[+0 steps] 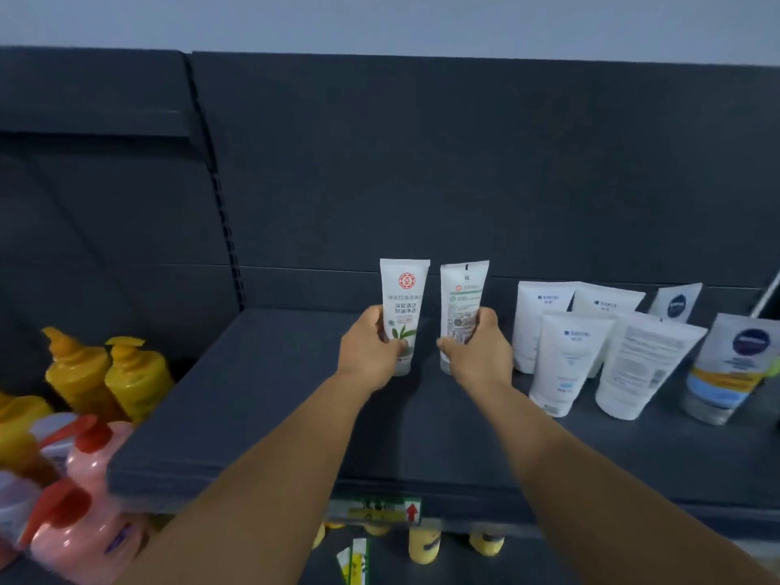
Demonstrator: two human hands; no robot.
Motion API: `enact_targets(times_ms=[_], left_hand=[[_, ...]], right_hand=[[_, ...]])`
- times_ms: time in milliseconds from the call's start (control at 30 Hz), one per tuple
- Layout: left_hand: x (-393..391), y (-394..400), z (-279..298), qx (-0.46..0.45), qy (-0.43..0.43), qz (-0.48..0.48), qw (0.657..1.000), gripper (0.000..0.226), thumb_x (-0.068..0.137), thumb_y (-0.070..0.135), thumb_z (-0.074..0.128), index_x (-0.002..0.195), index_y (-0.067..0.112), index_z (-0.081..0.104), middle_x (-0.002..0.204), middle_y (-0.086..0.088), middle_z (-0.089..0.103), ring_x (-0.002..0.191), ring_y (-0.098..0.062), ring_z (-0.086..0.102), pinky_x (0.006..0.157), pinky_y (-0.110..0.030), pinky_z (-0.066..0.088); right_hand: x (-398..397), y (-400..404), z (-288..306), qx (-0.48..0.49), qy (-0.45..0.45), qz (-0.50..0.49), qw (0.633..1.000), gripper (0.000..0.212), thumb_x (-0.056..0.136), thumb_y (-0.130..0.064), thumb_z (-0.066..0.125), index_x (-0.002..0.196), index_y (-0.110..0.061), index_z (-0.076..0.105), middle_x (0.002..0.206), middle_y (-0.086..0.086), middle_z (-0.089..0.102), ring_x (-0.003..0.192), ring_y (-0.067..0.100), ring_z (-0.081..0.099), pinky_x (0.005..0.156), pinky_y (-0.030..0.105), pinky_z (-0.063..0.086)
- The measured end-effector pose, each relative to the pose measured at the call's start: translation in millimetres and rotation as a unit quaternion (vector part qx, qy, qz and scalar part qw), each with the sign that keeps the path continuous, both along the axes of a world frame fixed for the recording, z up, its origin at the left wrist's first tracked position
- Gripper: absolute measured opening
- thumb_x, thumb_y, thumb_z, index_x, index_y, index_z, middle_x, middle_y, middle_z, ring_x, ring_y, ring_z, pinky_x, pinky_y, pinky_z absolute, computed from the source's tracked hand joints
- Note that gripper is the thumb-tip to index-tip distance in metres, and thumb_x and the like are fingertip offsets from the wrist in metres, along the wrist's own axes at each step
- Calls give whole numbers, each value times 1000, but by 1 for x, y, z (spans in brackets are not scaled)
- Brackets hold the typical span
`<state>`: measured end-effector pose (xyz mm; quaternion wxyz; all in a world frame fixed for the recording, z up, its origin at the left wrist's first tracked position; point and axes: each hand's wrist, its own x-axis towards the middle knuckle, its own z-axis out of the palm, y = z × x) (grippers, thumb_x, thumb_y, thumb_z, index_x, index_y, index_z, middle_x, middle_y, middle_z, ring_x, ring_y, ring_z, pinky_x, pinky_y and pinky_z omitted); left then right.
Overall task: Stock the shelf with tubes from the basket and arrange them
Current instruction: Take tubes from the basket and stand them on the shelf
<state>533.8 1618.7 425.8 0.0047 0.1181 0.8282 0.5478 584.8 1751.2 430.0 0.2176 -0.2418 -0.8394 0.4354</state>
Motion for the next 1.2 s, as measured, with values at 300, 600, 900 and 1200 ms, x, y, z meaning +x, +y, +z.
enact_targets(times_ms=[300,600,900,1200], left_hand=[[-55,36,-6,-28,2,-19,999,44,88,7,63,125,25,50,115,7,65,103,-12,61,80,-23,45],[-53,24,1,-89,18,-46,995,63,85,12,68,139,25,39,135,6,56,118,-11,55,93,-24,43],[46,-66,16,-307,105,-80,943,69,98,32,50,153,17,11,161,1,13,148,-16,13,120,-34,19],[165,-182,-12,-403,158,-101,896,67,98,37,45,152,11,14,160,-6,15,149,-20,10,121,-34,15]], right_hand=[[-59,25,-4,-41,-23,-46,998,38,88,-17,65,118,-16,40,120,4,62,105,29,60,75,30,41],[-57,13,-7,-44,-33,-63,997,69,81,-22,73,133,-7,31,143,10,43,129,34,44,103,47,42],[48,-67,-3,157,-90,41,983,76,94,-37,54,153,-11,13,160,4,16,148,22,11,119,42,17],[166,-184,-34,227,-121,115,960,73,97,-36,49,154,-14,9,162,3,9,150,20,2,121,38,7]])
